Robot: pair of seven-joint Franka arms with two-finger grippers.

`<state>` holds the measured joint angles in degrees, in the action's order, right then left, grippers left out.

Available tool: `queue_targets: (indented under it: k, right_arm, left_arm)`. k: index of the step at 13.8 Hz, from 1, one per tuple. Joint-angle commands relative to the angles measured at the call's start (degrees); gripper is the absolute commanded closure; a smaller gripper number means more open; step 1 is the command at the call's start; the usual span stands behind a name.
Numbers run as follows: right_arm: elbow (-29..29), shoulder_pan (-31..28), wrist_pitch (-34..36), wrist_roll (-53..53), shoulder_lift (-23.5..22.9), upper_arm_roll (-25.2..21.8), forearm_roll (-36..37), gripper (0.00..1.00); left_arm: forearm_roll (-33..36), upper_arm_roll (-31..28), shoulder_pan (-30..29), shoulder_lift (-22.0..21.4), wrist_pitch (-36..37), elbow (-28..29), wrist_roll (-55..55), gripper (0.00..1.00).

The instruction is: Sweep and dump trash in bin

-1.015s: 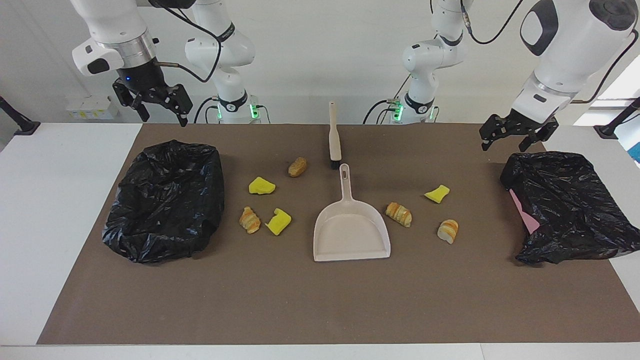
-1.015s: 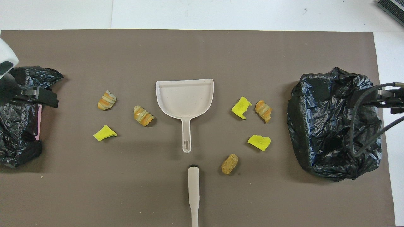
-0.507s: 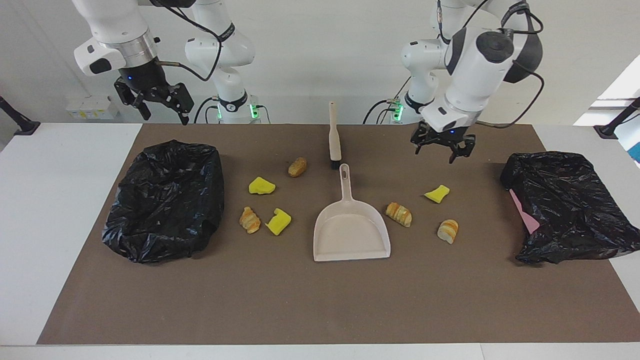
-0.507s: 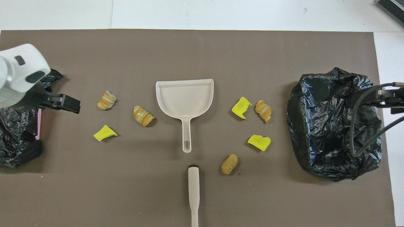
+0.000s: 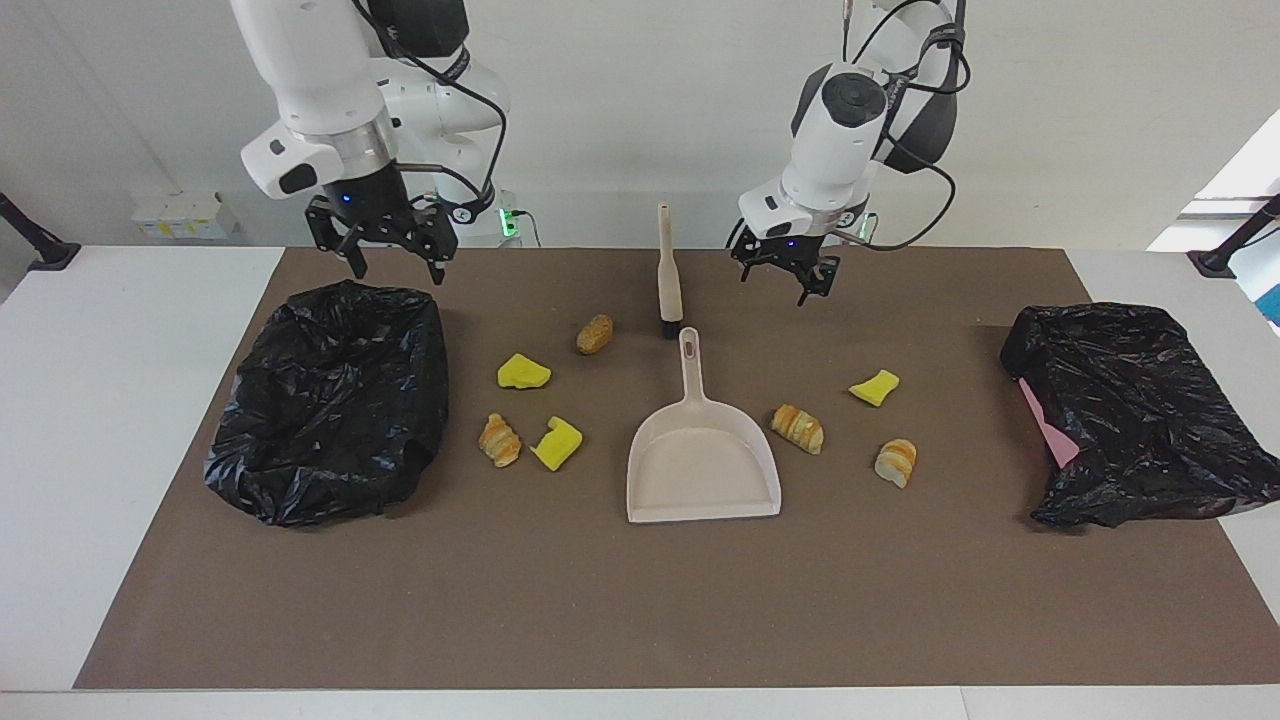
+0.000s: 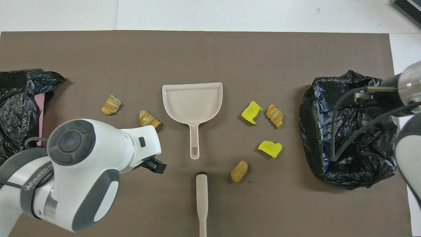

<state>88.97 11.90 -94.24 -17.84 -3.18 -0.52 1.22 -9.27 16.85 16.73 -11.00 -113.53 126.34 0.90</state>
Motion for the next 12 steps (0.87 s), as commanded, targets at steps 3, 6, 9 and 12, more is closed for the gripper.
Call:
queue_targets:
  k: [3,6,9,12]
  right_arm:
    - [0.32,7.42,-8.67,-7.63,-7.09,-0.27,0.1,0.0]
    - [0.15,12.43,-14.03,-13.35,-11.49,-0.19,0.1,0.0]
    - [-0.2,16.3,-19.04,-16.34,-15.53,-0.19,-0.86,0.0]
    - [-1.43,18.94,-21.33,-19.24,-19.58,-0.27,-0.6,0.0]
  left_arm:
    - [-4.53,-1.21,12.16,-6.13,-10.54,13.02,-12.13,0.0]
    - [-4.53,-1.21,20.42,-6.75,-15.39,18.14,-21.17,0.0]
    - [-4.53,-1.03,27.72,-6.32,-17.41,20.25,-29.62,0.0]
    - [-4.53,-0.94,32.65,-5.7,-21.82,23.6,-34.29,0.0]
